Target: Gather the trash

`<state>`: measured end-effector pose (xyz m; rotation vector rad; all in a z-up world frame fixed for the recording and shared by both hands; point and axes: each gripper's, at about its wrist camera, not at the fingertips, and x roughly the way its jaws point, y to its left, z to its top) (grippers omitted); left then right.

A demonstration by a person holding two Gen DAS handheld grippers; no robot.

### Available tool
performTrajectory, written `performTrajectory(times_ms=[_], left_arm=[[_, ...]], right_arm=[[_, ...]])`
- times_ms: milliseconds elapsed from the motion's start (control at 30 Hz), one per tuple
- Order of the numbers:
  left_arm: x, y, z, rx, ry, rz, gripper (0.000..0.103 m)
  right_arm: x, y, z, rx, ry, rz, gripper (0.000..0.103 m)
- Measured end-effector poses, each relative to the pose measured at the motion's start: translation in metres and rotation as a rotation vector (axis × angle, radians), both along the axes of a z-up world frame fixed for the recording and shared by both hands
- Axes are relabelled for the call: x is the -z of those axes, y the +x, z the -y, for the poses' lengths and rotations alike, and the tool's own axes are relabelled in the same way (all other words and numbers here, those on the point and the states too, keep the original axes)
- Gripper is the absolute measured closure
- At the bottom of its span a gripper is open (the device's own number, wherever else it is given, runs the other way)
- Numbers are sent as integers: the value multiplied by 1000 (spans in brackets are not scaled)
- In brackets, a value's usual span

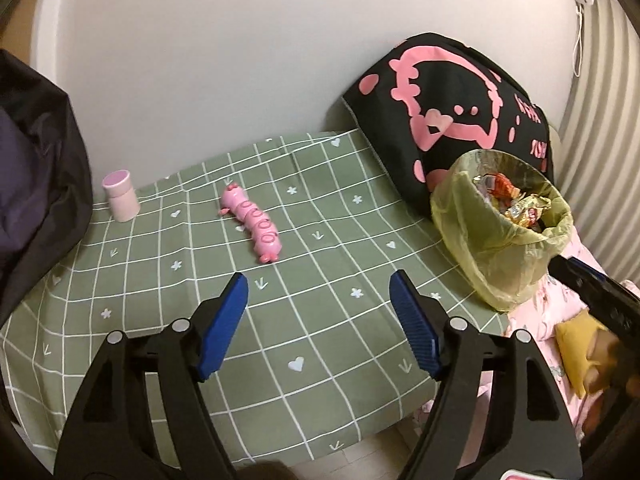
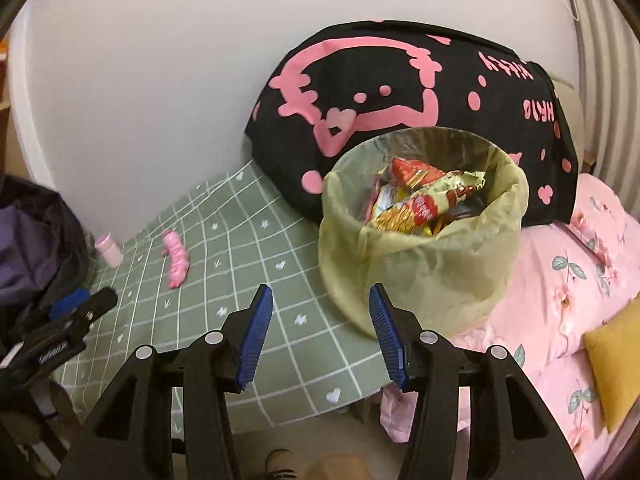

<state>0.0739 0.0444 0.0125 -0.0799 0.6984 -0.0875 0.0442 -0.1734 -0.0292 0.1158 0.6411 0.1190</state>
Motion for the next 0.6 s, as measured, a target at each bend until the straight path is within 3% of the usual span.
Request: performTrajectory(times_ms=[433,600], left_arm=[[-16,-24,8,-65,69,89,33],[-16,-26,13,-31,66,84,33]], right_arm=[[-2,-23,-15,-43,-42,55,56],[-3,-26,-18,-38,-51,60,55]])
